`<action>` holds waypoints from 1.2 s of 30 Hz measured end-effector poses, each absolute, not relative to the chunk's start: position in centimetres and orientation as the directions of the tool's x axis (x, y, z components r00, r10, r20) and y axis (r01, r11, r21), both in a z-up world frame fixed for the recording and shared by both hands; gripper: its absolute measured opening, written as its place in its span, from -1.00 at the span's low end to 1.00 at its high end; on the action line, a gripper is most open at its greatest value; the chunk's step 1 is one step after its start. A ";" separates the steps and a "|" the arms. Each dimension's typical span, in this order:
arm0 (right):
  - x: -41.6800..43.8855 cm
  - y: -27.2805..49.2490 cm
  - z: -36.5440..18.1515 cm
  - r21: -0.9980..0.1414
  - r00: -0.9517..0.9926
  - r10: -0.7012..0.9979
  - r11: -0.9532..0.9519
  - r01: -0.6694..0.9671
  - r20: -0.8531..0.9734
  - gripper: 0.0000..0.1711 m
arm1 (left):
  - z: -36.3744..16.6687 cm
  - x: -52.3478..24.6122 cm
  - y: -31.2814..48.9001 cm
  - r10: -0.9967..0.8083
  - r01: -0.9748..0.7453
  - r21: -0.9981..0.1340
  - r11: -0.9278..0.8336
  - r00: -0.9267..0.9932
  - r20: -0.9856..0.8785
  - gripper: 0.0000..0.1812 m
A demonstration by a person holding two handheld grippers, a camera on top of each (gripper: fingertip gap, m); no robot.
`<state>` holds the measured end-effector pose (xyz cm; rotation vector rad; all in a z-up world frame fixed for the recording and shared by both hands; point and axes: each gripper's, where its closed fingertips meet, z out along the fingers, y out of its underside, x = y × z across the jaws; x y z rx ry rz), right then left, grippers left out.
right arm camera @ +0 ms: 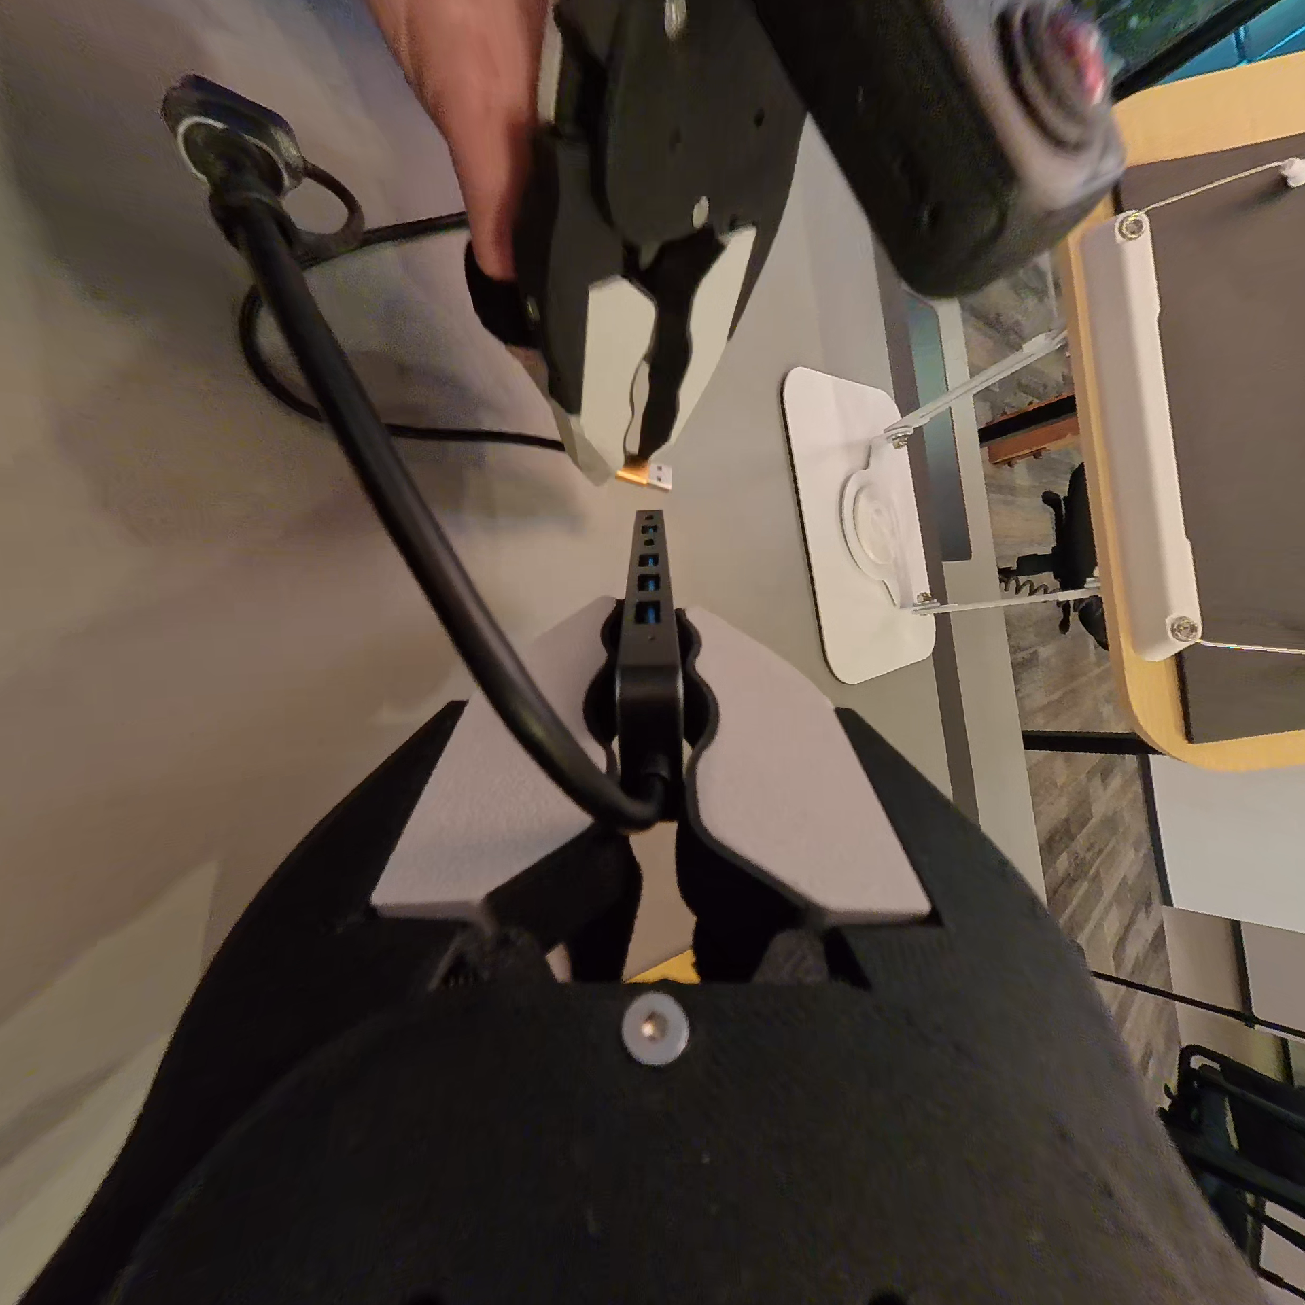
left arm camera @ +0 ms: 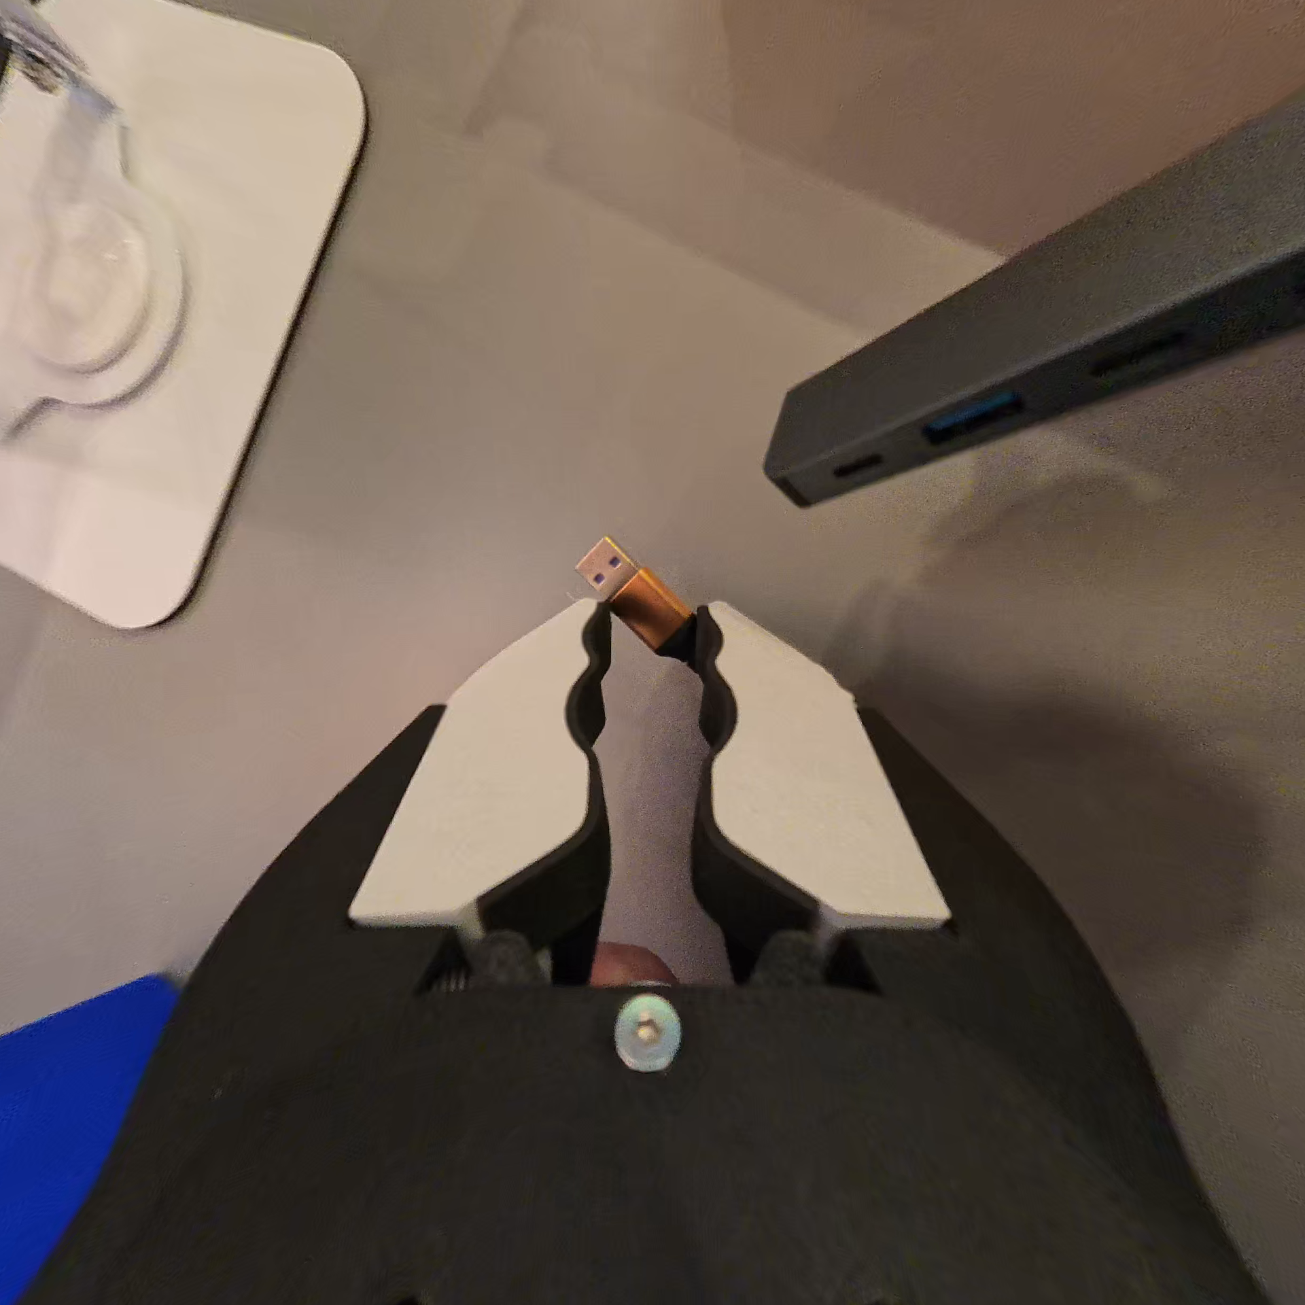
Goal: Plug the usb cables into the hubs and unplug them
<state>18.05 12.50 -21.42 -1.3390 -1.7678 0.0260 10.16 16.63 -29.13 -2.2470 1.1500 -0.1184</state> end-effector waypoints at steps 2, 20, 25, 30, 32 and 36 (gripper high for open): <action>18.1 12.7 -21.3 -0.496 -0.013 0.772 0.422 0.759 0.636 -0.87 | -27.4 10.4 15.6 -0.785 -0.709 -0.590 -0.385 0.588 -0.194 -0.75; 17.0 12.0 -21.6 -0.273 -0.152 0.573 0.585 0.764 0.805 -0.88 | -22.4 13.6 8.2 -0.965 -0.800 -0.597 -0.062 0.200 -0.169 -0.75; 16.1 11.1 -21.9 -0.215 -0.209 0.527 0.631 0.746 0.823 -0.87 | -22.5 13.9 7.8 -0.979 -0.795 -0.604 -0.059 0.163 -0.119 -0.75; 15.5 10.3 -22.1 -0.157 -0.259 0.479 0.667 0.728 0.839 -0.87 | -23.1 13.7 7.2 -0.989 -0.818 -0.573 -0.047 0.120 -0.091 -0.75; 15.3 10.1 -22.1 -0.137 -0.276 0.462 0.679 0.721 0.843 -0.87 | -23.3 13.6 6.9 -0.991 -0.818 -0.573 -0.059 0.115 -0.061 -0.75; 14.9 9.4 -22.3 -0.098 -0.315 0.432 0.703 0.704 0.845 -0.87 | -23.5 13.1 6.5 -0.995 -0.830 -0.554 -0.061 0.096 -0.034 -0.75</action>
